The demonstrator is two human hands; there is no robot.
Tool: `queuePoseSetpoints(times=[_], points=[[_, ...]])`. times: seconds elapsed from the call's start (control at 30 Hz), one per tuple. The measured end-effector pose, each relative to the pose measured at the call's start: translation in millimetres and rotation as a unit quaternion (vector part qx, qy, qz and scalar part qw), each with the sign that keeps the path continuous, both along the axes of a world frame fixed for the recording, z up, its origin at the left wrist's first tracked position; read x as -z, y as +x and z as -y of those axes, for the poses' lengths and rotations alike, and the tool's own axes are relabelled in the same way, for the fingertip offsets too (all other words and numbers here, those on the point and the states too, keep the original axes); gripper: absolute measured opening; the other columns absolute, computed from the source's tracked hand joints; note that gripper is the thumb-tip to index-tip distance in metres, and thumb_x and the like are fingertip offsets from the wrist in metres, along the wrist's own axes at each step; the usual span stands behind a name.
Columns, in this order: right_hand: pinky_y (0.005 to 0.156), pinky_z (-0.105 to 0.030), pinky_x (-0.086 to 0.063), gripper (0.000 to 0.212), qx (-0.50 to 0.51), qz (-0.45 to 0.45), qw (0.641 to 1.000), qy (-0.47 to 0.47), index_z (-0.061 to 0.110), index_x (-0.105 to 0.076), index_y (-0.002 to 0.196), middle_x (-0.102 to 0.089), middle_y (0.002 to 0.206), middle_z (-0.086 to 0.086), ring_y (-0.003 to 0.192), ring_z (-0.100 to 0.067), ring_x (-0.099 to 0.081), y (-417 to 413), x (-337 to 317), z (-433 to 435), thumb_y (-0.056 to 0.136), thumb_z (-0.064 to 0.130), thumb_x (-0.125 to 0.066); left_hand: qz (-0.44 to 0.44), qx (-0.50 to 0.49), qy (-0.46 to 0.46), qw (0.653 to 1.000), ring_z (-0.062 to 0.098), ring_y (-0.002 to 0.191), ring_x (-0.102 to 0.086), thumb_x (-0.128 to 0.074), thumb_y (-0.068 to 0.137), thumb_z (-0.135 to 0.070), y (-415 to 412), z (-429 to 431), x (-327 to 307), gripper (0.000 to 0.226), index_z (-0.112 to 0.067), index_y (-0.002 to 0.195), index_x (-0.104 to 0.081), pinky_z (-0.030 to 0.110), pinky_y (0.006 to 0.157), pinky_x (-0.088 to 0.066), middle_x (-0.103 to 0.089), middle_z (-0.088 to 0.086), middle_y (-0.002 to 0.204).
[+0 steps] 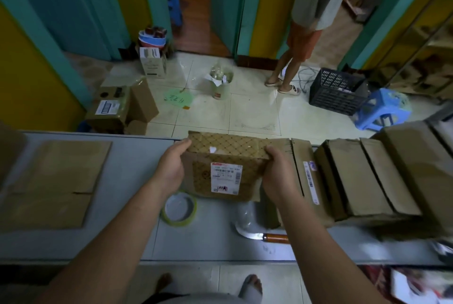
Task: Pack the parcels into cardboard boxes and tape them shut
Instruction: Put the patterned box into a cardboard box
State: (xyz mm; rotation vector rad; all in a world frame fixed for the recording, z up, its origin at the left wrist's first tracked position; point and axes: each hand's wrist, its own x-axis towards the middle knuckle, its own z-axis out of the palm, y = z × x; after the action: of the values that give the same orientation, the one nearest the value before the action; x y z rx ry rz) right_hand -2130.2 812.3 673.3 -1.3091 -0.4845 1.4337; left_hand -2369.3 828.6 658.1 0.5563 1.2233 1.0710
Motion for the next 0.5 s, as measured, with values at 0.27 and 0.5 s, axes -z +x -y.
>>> queuePoseSetpoints(times=[0.27,0.5], points=[[0.109,-0.056,-0.044,0.058,-0.243,-0.085,0.966,0.012,-0.009,-0.043,0.145,-0.049,0.14,-0.034,0.127,-0.043,-0.053,20,-5,7,0.101,0.026,-0.056,0.067,0.108,-0.063,0.99,0.031,0.105,-0.073,-0.039,0.109,-0.024,-36,9,0,0.045,-0.005,0.117,-0.078,0.046,0.094,-0.051,-0.075,0.02,0.118],[0.113,-0.065,-0.032,0.055,-0.295,-0.032,0.955,0.006,0.001,-0.049,0.148,-0.051,0.138,-0.029,0.126,-0.044,-0.049,23,-12,6,0.104,0.033,-0.054,-0.018,0.14,-0.031,0.99,0.028,0.093,-0.072,-0.041,0.11,-0.02,-44,3,-8,0.037,-0.004,0.114,-0.074,0.042,0.087,-0.054,-0.075,0.018,0.103]])
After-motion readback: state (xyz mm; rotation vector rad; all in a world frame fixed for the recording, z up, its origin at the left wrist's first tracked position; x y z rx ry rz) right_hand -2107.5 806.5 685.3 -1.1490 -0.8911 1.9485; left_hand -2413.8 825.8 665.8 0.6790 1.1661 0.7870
